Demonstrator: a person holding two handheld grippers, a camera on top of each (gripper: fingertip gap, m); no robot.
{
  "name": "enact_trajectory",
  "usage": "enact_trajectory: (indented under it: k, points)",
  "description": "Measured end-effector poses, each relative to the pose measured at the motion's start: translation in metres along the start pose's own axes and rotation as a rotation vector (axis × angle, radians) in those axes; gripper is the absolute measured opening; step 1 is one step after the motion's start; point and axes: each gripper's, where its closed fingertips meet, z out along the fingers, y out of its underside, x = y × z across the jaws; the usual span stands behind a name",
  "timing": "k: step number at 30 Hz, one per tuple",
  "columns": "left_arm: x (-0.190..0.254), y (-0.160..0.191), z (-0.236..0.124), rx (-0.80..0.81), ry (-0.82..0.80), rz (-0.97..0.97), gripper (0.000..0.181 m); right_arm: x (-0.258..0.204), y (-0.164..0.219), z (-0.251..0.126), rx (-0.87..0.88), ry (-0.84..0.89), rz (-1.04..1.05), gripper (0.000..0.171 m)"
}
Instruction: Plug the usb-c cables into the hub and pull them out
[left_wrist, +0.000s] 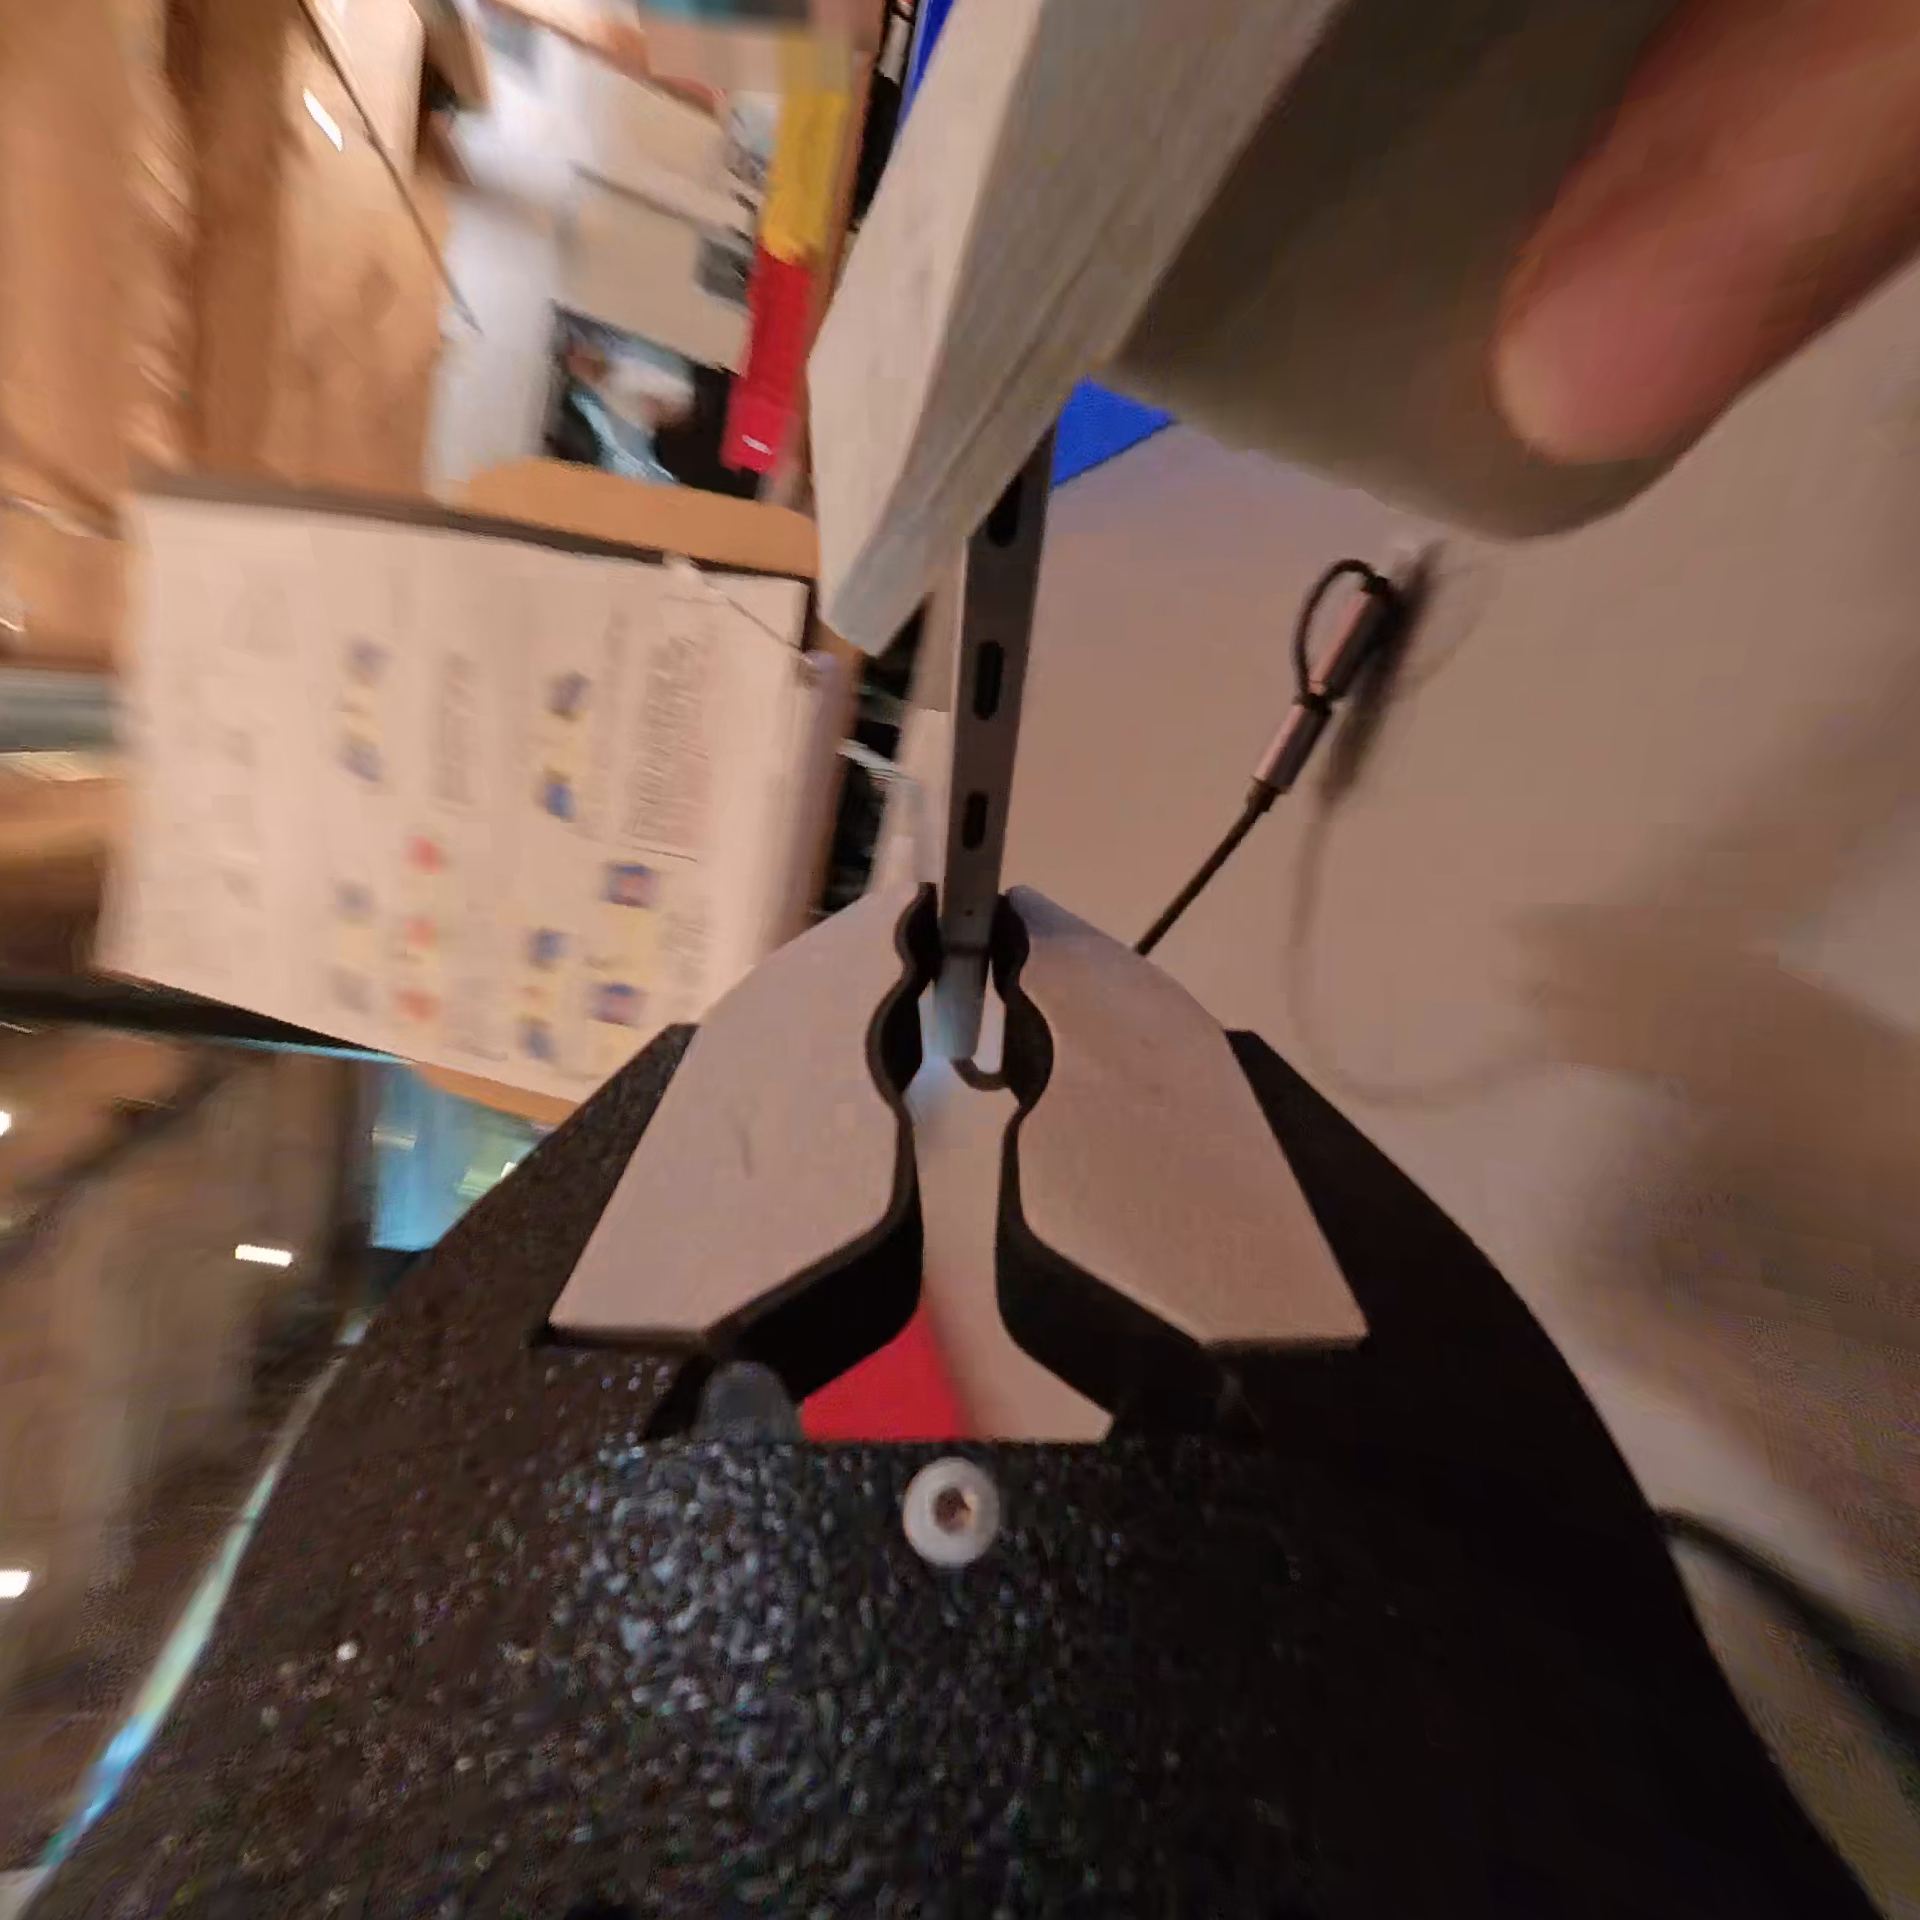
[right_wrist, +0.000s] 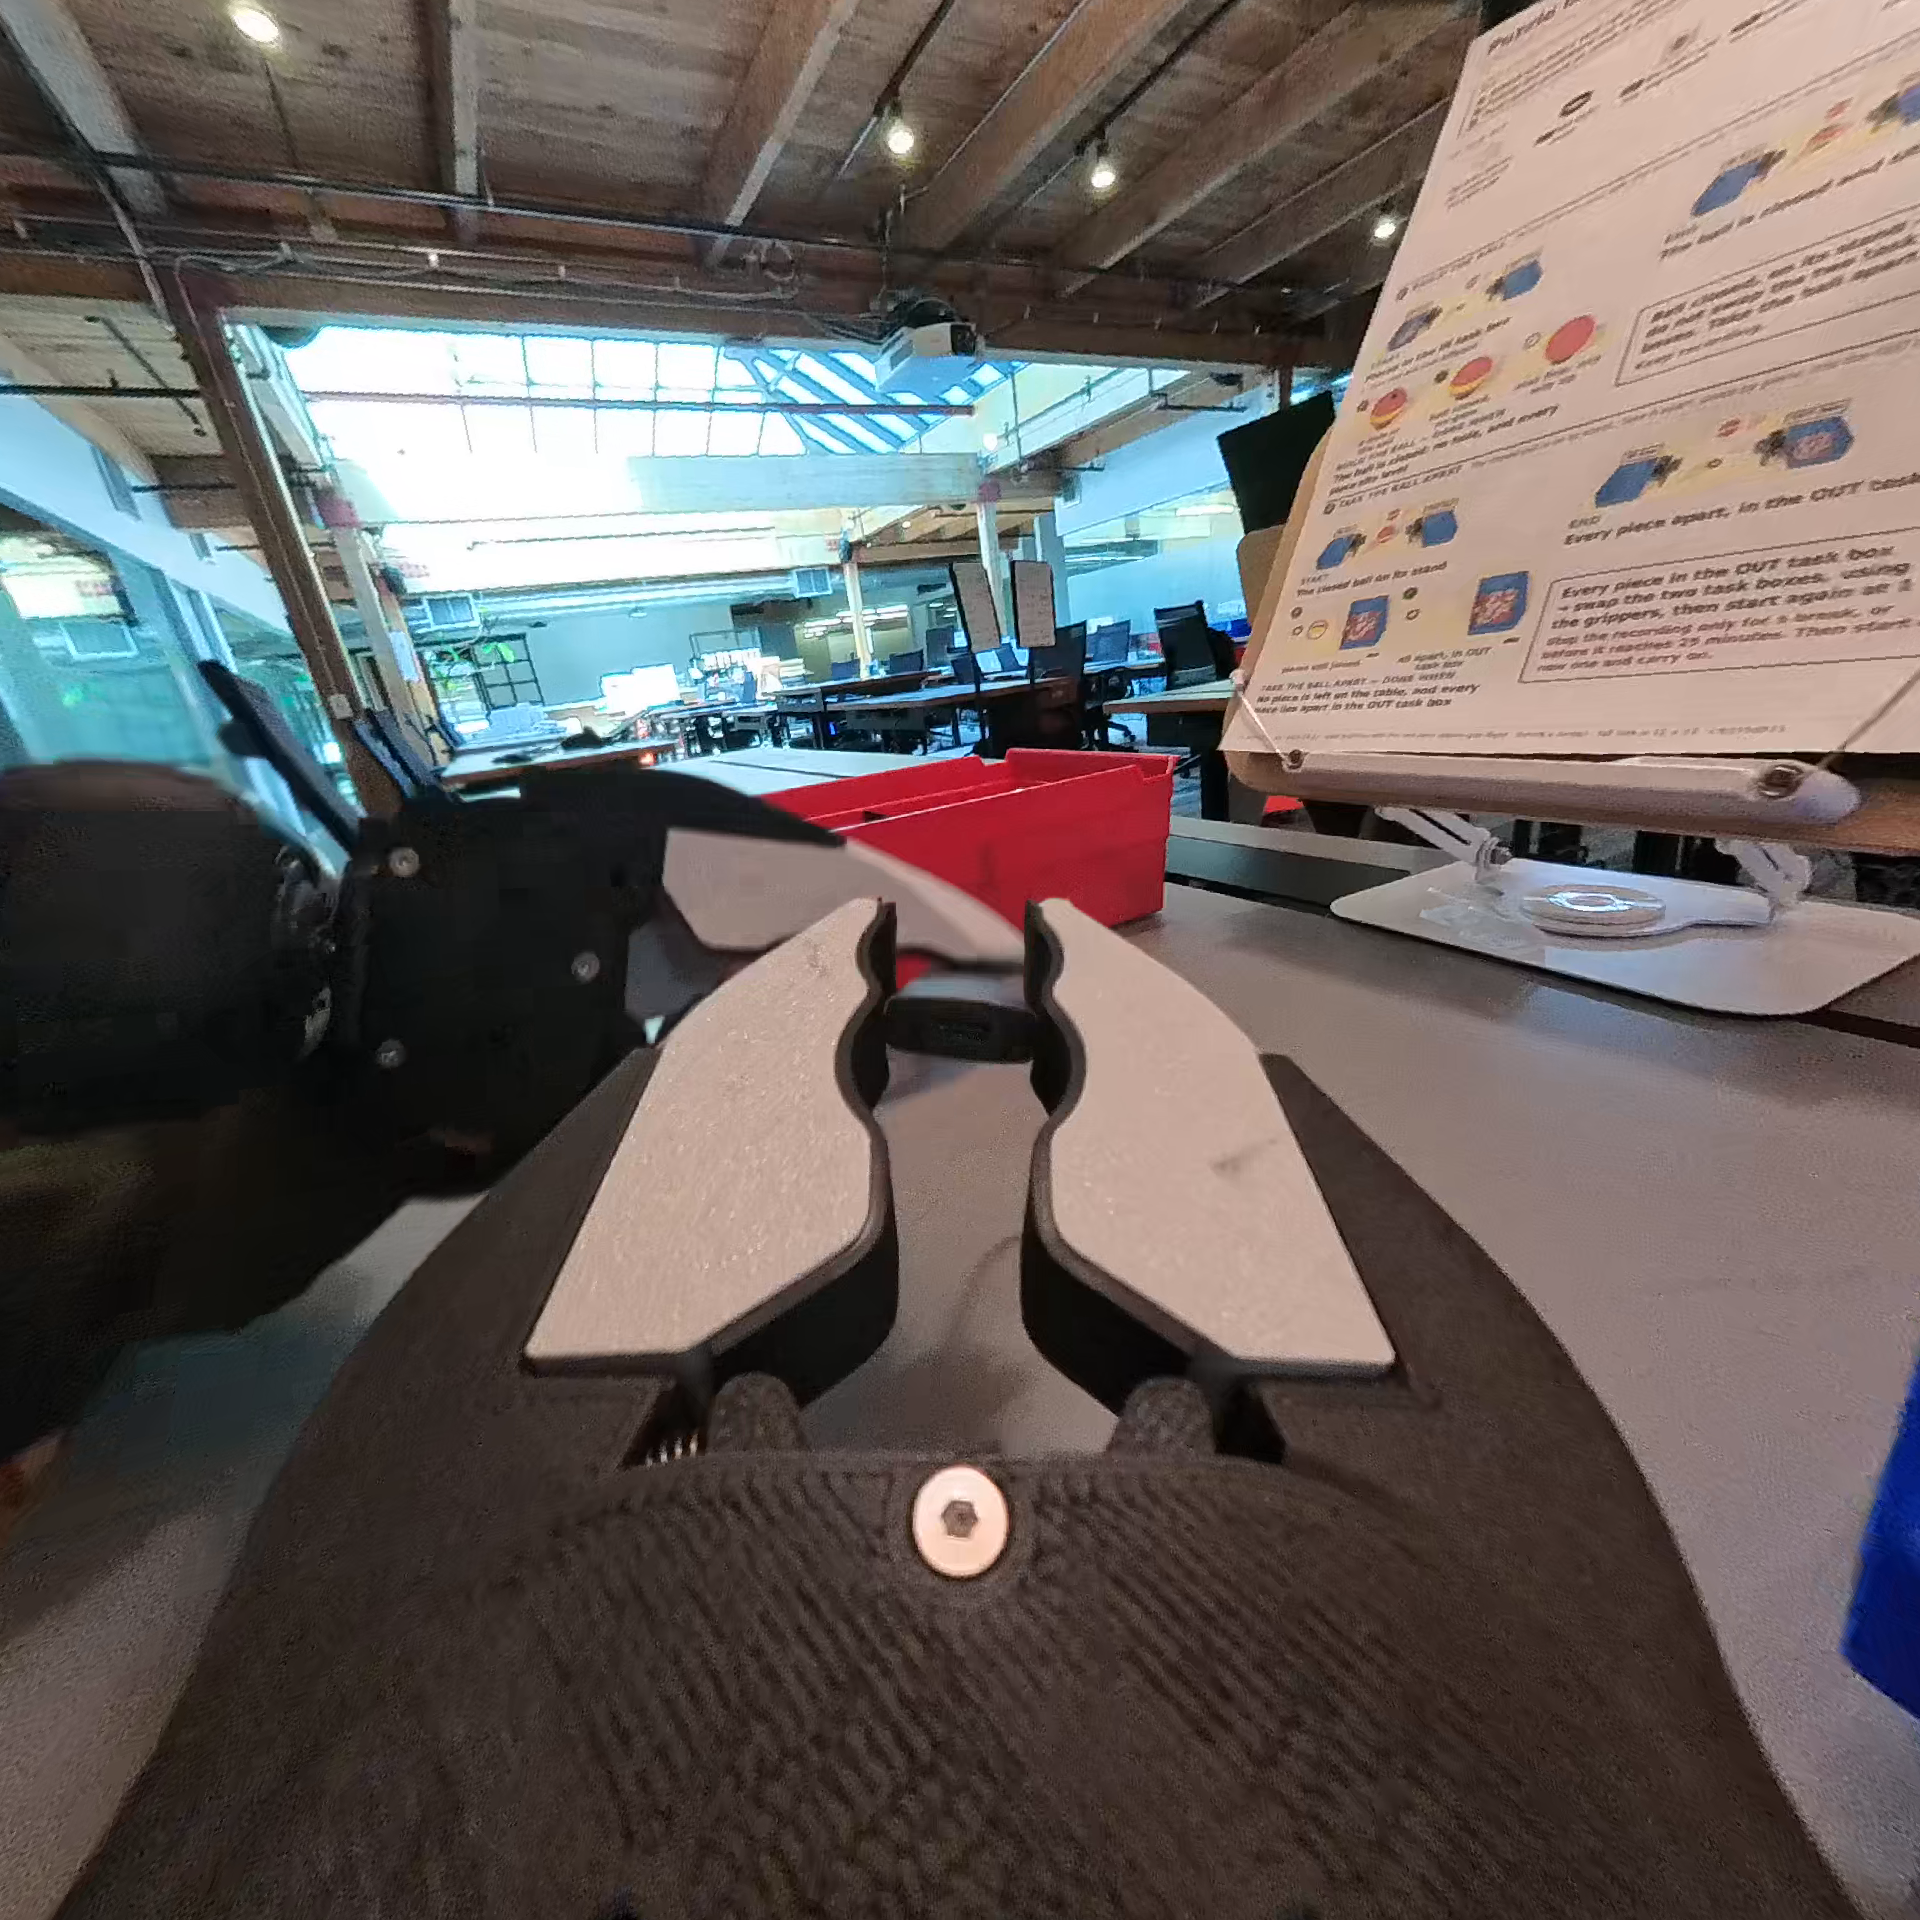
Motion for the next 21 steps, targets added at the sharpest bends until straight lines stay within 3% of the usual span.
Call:
enact_trajectory:
  k: [1,5,11,17,21]
  points:
    - [-0.008,0.001,-0.002,0.008,-0.038,0.107,0.009,-0.003,0.001,0.001,-0.004,-0.011,-0.014,0.024]
    - [-0.026,0.008,-0.004,0.026,-0.092,0.325,0.009,-0.014,0.011,0.006,-0.045,-0.070,-0.013,0.032]
    - [-0.062,0.006,-0.012,0.019,-0.198,0.488,0.009,-0.011,0.014,0.009,-0.071,-0.046,-0.001,0.043]
    - [-0.055,-0.001,-0.008,0.031,-0.186,0.630,0.009,-0.006,0.013,0.010,-0.045,0.025,0.027,0.041]
    - [-0.052,-0.006,-0.006,0.044,-0.204,0.675,0.009,-0.006,0.014,0.011,-0.050,0.060,-0.009,0.028]
